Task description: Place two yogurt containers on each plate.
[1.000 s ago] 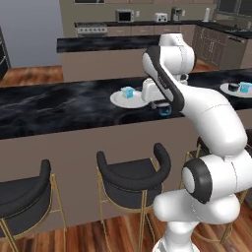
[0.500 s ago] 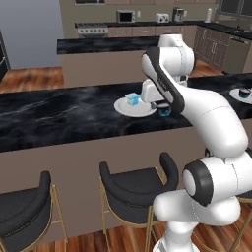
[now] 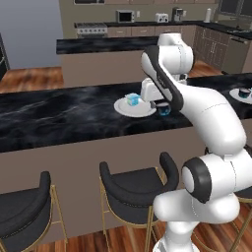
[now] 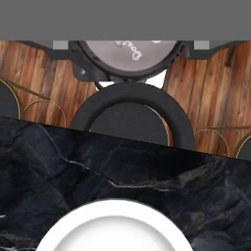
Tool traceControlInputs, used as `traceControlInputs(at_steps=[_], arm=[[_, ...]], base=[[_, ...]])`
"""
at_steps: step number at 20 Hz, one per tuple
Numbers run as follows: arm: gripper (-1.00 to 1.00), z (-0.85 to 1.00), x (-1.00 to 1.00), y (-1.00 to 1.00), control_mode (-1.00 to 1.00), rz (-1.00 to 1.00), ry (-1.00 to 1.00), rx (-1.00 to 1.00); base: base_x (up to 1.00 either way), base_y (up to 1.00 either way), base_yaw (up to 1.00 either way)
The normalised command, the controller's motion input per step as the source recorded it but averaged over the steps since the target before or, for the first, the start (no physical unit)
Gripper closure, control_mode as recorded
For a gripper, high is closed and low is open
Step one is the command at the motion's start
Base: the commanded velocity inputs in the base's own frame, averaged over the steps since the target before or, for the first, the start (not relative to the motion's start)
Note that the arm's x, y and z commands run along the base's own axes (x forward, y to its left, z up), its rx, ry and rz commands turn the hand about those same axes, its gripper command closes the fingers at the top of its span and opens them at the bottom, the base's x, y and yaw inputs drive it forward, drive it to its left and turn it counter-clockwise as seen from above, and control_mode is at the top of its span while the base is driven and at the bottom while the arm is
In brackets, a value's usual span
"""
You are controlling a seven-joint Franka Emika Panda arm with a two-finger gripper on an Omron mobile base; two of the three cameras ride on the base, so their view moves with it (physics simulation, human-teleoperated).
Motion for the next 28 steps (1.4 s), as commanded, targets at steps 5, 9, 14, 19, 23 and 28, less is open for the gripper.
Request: traceControlInputs(at_steps=[5,9,14,19,23,28], arm=[[1.00,-0.02,0.48,0.25,-1.00,0.00,0.00,0.00],[1.00,-0.15,0.60,0.14,-1.00,0.00,-0.08,0.01],[1.00,-0.22,0.58,0.00,-1.00,0.03,-0.06,0.06],[1.00,-0.54,0.43,0.00,-1.00,0.08,-0.16,0.03],[1.00,-0.38,0.41,0.00,-1.00,0.08,-0.12,0.02],[1.00,-0.01,0.36,0.00,-1.00,0.02,-0.02,-0.04]], base=[[0.07,0.01,0.00],[0.00,0.00,0.00],[0.00,0.00,0.00],[0.00,0.00,0.00],[0.00,0.00,0.00],[0.00,0.00,0.00]])
